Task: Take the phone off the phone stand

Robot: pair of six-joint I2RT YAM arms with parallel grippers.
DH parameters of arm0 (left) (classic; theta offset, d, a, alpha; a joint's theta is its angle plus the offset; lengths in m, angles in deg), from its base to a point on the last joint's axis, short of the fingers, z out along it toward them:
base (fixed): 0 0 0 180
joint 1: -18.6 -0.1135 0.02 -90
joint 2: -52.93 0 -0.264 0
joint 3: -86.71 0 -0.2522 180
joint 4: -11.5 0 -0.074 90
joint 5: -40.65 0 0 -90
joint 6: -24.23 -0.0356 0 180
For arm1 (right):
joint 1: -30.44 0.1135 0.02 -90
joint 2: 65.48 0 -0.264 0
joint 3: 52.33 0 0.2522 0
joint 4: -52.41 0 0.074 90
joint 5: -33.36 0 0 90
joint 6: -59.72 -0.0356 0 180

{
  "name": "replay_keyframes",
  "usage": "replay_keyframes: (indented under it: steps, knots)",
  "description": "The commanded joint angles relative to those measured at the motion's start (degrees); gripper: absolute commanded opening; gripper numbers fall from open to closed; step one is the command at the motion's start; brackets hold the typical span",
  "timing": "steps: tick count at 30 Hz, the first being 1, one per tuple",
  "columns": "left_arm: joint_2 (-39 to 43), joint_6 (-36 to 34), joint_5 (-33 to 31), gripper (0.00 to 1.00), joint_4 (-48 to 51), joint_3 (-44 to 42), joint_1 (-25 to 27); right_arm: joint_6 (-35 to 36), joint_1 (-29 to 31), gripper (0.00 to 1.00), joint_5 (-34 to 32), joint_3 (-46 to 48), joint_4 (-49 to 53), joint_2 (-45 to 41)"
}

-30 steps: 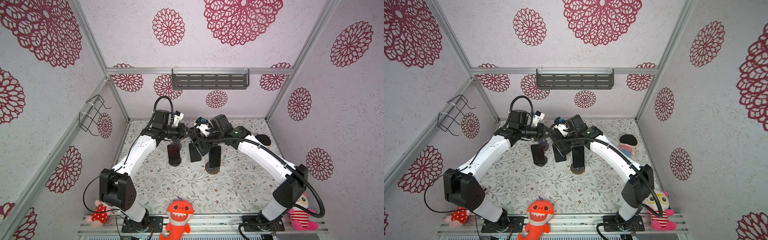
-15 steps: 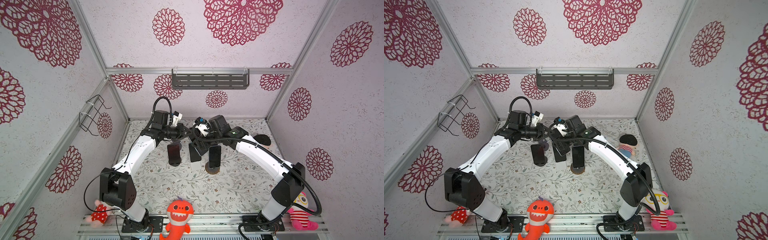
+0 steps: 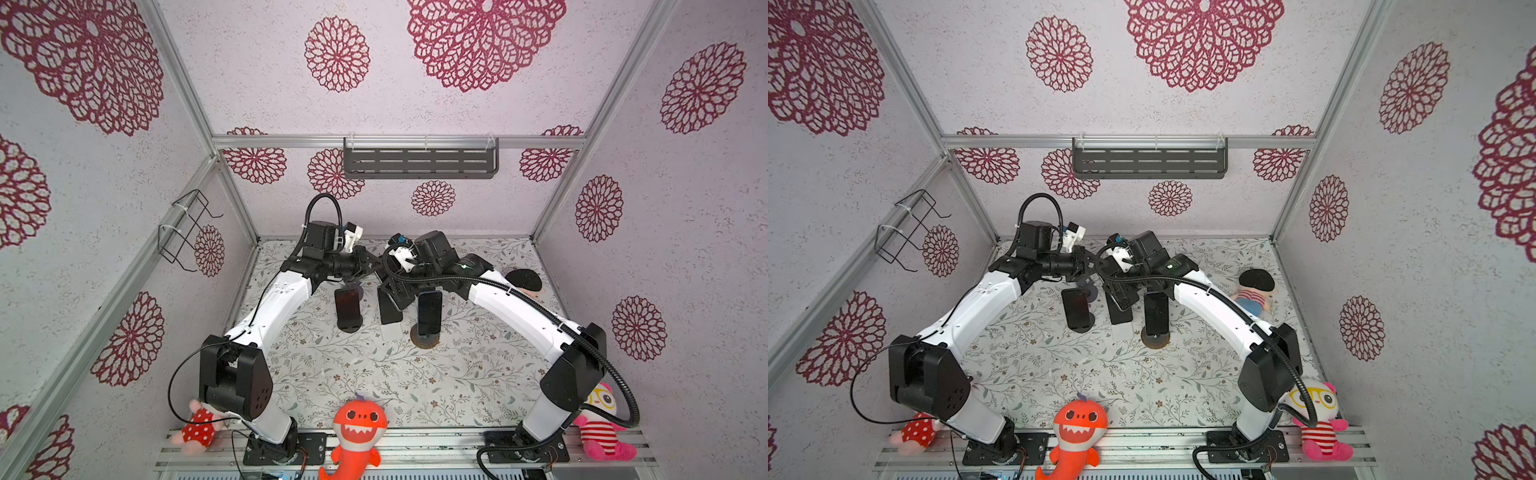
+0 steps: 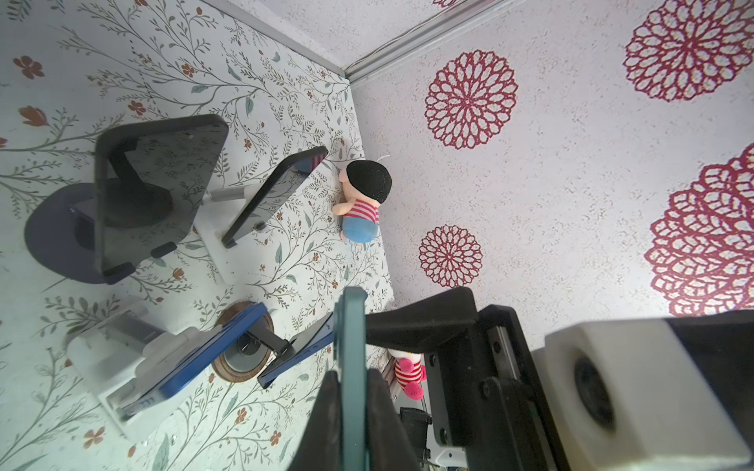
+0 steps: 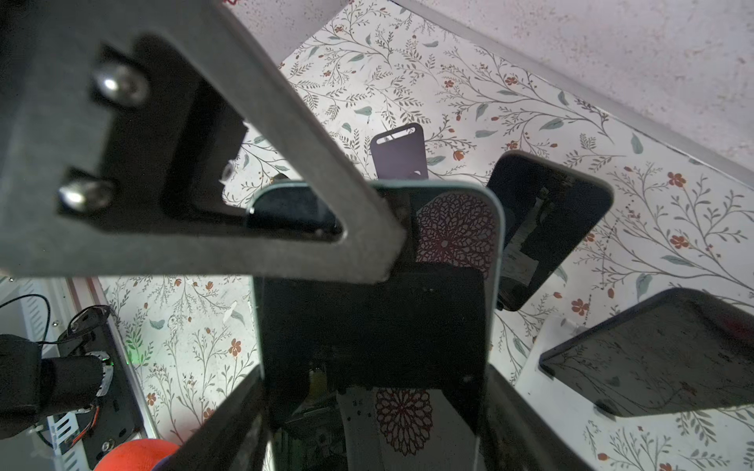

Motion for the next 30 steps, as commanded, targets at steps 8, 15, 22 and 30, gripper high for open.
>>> replay_keyframes:
  steps: [8, 15, 22, 30]
  knots:
    - [1.58, 1.29, 2.63, 0.0, -5.21, -0.07, -0.25, -3.7, 0.19, 0.89, -3.81, 0.82, 0.23, 0.19]
    - [2.14, 0.58, 2.81, 0.0, -5.23, -0.5, -0.54, -3.61, 0.19, 0.89, -3.58, 2.36, 0.29, -0.44]
    - [1.91, 0.58, 3.34, 0.0, -5.77, -0.86, -0.57, -4.0, 0.19, 0.75, -3.87, 2.73, -1.61, -0.79]
    - [1.74, 0.65, 4.11, 0.2, -6.42, -0.57, -0.89, -4.31, 0.14, 0.62, -3.57, 2.77, -2.83, -1.79]
